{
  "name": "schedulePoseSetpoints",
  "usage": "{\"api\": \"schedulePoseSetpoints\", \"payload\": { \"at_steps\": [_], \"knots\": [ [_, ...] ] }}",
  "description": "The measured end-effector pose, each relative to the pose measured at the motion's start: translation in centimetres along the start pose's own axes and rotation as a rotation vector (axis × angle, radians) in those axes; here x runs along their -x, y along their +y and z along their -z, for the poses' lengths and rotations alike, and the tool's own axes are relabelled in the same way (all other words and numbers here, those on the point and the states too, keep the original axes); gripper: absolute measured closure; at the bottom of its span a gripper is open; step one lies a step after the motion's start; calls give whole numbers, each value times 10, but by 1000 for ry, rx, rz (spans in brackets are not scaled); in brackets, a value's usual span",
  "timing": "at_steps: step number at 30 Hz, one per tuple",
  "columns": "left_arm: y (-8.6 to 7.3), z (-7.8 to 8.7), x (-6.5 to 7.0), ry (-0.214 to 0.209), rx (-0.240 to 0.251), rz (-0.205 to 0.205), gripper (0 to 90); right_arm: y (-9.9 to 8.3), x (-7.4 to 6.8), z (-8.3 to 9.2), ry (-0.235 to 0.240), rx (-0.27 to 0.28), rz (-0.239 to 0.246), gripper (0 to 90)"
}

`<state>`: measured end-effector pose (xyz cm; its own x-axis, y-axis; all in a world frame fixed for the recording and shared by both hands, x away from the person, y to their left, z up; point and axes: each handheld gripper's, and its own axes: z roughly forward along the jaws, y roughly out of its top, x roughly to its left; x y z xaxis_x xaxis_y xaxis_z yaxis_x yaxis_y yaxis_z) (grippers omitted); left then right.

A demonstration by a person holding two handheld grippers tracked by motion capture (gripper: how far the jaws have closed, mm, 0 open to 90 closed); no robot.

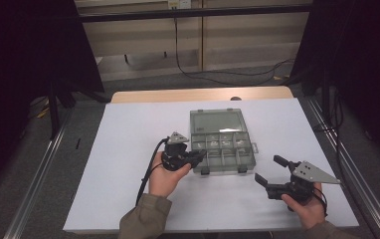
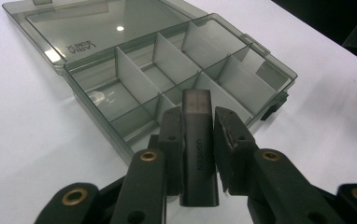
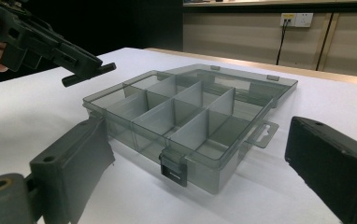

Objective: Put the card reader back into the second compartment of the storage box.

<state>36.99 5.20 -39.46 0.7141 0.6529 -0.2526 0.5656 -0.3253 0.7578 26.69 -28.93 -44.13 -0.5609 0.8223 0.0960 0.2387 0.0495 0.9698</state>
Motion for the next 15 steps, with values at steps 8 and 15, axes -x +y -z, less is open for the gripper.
{"api": "schedulePoseSetpoints", "payload": {
  "at_steps": [8,15],
  "knots": [
    [4,-2,-2,6,7,2,740,0,0,0,3,0,4,61],
    [7,-5,-2,5,15,4,740,0,0,0,4,3,-2,61]
  ]
}}
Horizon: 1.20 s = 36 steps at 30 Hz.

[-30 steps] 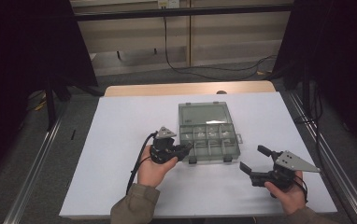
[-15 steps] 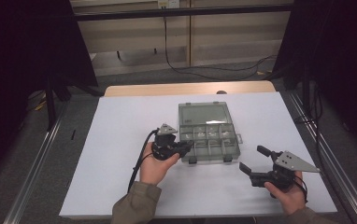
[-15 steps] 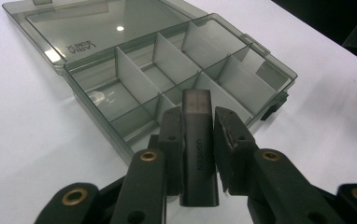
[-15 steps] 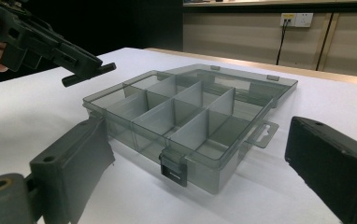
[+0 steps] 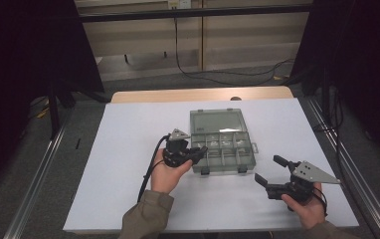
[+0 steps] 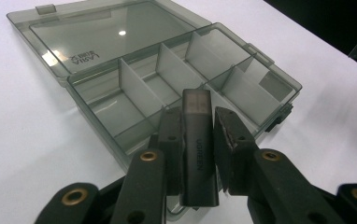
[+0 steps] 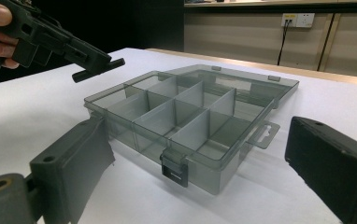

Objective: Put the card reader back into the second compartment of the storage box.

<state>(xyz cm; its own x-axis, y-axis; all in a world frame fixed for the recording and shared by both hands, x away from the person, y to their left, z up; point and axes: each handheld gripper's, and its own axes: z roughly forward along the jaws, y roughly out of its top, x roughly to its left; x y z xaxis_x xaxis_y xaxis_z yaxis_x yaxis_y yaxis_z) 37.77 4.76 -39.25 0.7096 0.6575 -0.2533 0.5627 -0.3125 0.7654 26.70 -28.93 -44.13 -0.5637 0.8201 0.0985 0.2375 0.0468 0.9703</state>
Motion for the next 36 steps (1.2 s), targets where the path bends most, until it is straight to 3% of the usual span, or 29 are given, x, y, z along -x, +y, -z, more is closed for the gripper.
{"api": "schedulePoseSetpoints", "payload": {
  "at_steps": [36],
  "knots": [
    [18,-20,-4,24,10,26,740,0,0,0,8,-6,3,61]
  ]
}}
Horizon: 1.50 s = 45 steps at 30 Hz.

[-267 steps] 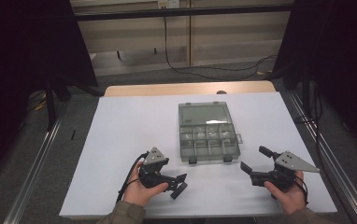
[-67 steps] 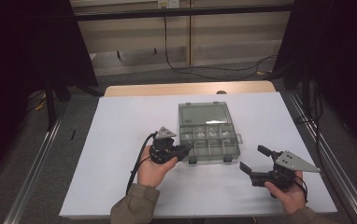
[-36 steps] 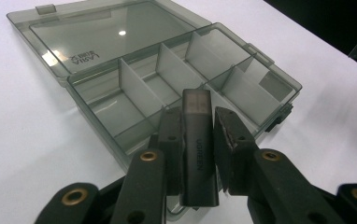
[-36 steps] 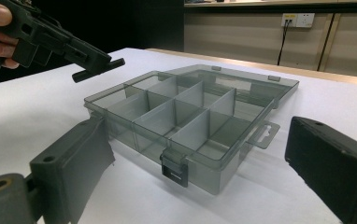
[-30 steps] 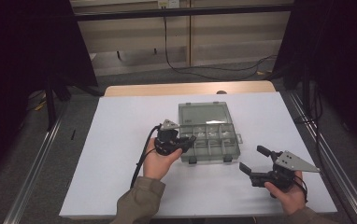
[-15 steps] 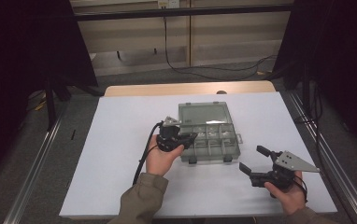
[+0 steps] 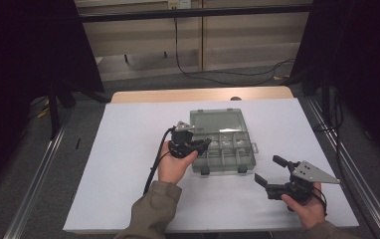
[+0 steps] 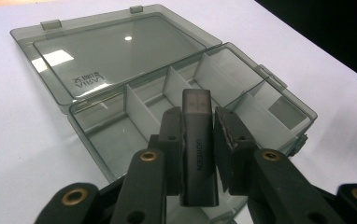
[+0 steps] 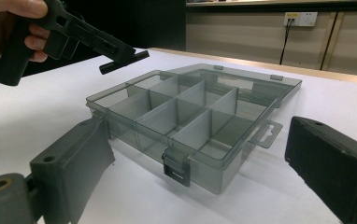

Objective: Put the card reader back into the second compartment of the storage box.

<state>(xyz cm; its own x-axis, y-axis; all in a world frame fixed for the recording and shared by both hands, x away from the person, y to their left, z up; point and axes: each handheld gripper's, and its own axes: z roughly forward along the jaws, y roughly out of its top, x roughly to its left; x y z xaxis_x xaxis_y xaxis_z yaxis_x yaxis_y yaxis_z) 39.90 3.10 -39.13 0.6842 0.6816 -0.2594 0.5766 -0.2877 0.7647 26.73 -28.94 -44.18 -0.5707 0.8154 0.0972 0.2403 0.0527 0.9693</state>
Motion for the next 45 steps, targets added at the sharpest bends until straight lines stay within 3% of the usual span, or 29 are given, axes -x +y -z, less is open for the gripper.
{"api": "schedulePoseSetpoints", "payload": {
  "at_steps": [45],
  "knots": [
    [12,-21,-4,41,-11,4,740,1,-1,0,7,4,1,63]
  ]
}}
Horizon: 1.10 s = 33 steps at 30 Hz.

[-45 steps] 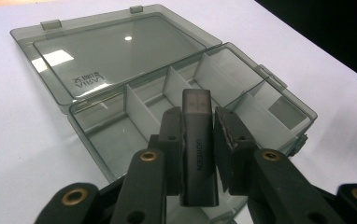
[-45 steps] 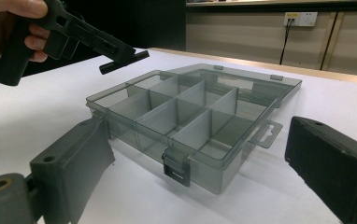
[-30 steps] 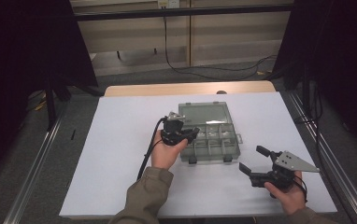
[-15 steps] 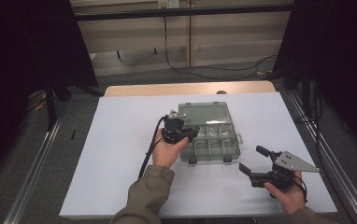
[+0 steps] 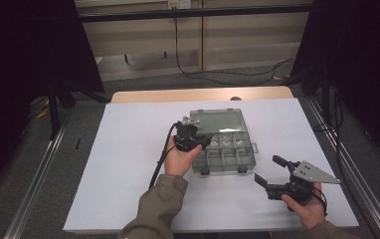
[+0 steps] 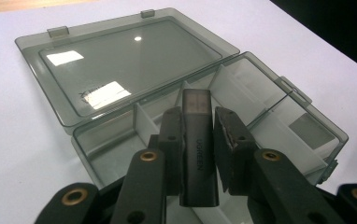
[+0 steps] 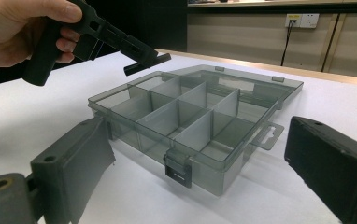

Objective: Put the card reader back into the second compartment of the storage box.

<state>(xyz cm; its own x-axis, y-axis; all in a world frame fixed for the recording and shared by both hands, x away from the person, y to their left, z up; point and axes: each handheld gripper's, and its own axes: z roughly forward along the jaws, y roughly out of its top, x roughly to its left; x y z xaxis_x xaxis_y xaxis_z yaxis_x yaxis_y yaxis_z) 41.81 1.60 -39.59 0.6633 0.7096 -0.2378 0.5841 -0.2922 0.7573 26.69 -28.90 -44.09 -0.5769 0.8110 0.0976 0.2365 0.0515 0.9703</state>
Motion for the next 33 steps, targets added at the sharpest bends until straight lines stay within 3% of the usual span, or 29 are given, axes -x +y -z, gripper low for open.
{"api": "schedulePoseSetpoints", "payload": {
  "at_steps": [33],
  "knots": [
    [7,-14,-2,13,18,20,740,0,-1,-1,3,1,1,64]
  ]
}}
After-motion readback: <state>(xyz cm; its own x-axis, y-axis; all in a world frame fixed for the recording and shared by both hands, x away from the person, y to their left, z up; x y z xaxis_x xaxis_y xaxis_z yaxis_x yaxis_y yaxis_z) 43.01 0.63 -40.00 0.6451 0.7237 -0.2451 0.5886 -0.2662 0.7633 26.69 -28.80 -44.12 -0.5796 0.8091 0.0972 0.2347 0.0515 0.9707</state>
